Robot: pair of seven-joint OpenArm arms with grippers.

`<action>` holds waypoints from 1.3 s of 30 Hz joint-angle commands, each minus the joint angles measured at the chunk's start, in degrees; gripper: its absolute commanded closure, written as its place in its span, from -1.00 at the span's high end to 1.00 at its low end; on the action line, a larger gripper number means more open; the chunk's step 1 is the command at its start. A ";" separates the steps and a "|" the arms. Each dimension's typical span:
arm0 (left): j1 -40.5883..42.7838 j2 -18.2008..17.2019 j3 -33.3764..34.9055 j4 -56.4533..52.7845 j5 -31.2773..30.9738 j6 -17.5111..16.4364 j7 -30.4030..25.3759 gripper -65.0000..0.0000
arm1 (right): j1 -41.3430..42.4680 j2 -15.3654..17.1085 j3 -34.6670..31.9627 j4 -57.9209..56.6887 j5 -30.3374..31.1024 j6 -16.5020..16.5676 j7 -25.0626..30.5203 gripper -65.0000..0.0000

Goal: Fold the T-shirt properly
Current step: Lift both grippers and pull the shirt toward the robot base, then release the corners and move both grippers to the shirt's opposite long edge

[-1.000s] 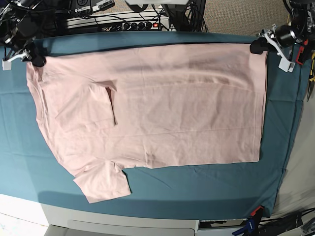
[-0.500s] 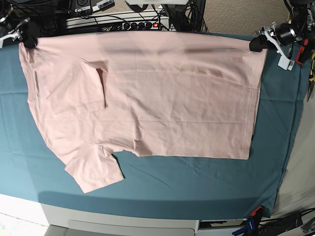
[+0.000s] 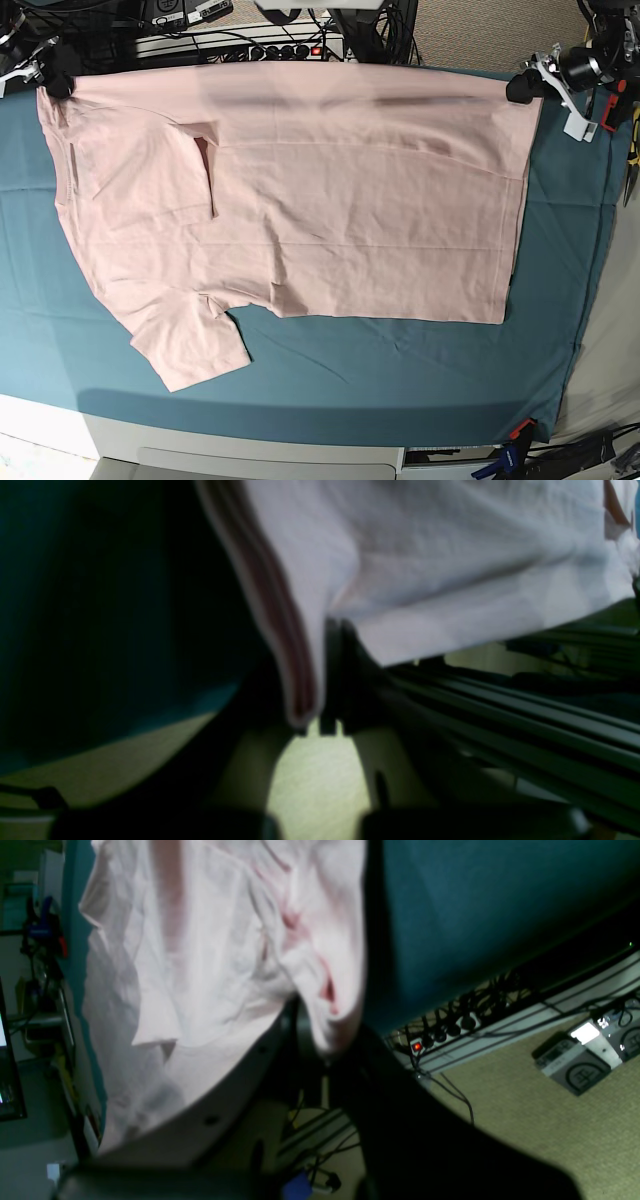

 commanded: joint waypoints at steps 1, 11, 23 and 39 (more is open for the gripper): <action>0.24 -1.09 -0.66 0.76 -0.02 0.00 -0.35 -1.00 | -0.15 1.79 0.76 0.76 1.57 0.22 2.06 -1.00; 0.22 -1.11 -0.66 0.76 2.38 -0.02 -0.68 -0.38 | -0.15 1.79 0.76 0.76 1.11 2.44 2.06 -0.50; 0.02 -1.14 -1.07 0.79 6.78 -0.22 -1.79 -0.15 | 1.86 3.52 1.09 0.76 -5.51 2.44 2.06 -0.10; -1.53 -8.26 -15.32 10.84 6.73 -6.25 -8.04 -0.15 | 15.15 16.61 3.89 0.74 -13.70 2.44 7.72 -0.10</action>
